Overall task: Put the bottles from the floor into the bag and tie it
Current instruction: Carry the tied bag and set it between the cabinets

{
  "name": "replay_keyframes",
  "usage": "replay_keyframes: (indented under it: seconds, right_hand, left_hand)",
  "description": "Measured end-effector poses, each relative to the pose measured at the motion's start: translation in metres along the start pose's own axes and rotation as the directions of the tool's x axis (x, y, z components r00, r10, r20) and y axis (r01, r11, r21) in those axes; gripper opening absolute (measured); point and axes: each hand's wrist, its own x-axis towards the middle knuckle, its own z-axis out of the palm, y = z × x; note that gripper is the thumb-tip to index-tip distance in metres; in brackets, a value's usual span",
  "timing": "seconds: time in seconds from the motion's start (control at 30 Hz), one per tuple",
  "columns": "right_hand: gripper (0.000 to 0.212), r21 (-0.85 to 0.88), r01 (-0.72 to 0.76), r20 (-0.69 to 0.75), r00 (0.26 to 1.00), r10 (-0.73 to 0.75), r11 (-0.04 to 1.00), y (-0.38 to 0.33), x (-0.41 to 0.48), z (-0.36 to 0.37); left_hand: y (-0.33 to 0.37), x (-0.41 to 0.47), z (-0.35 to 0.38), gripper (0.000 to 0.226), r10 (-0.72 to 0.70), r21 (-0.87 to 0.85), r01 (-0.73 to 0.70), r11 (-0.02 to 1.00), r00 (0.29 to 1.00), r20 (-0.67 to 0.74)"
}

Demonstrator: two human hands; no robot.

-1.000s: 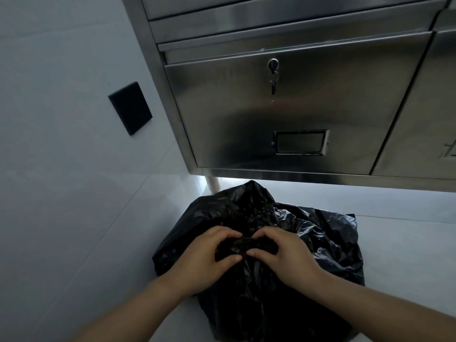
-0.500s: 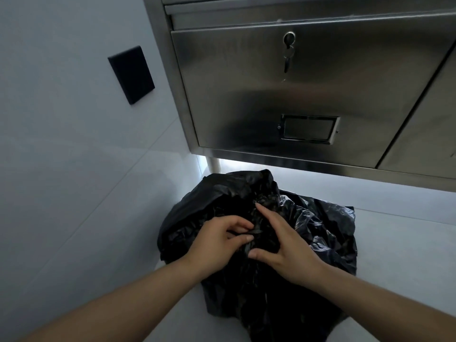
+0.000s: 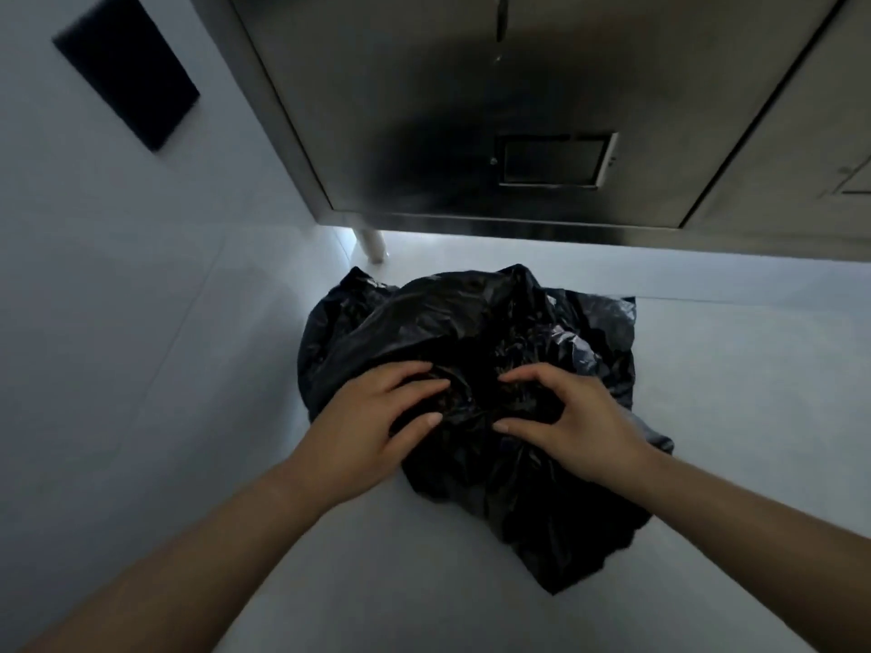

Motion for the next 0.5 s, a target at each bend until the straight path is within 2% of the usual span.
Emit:
replay_keyframes:
  seconds: [0.07, 0.13, 0.3, 0.5]
  right_hand:
    - [0.042, 0.006, -0.070, -0.012, 0.997, 0.070, 0.998, -0.025, -0.023, -0.011]
    - [0.042, 0.031, -0.141, -0.036, 0.989, 0.142, 0.990, -0.060, -0.047, -0.026]
    - [0.038, 0.139, -0.308, -0.163, 0.930, 0.328, 0.941, -0.160, -0.091, -0.078]
    - [0.030, 0.166, -0.366, -0.254, 0.881, 0.399, 0.916, -0.298, -0.128, -0.163]
  left_hand:
    - [0.026, -0.013, -0.014, 0.051, -0.024, 0.044, 0.018, 0.999, 0.989, 0.143]
    - [0.055, -0.026, -0.038, 0.053, -0.070, 0.007, 0.070, 0.997, 0.966, 0.250]
    - [0.131, -0.041, -0.129, 0.057, -0.082, -0.037, 0.095, 0.995, 0.963, 0.258]
    - [0.220, -0.041, -0.275, 0.061, -0.175, -0.026, 0.186, 0.982, 0.957, 0.232]
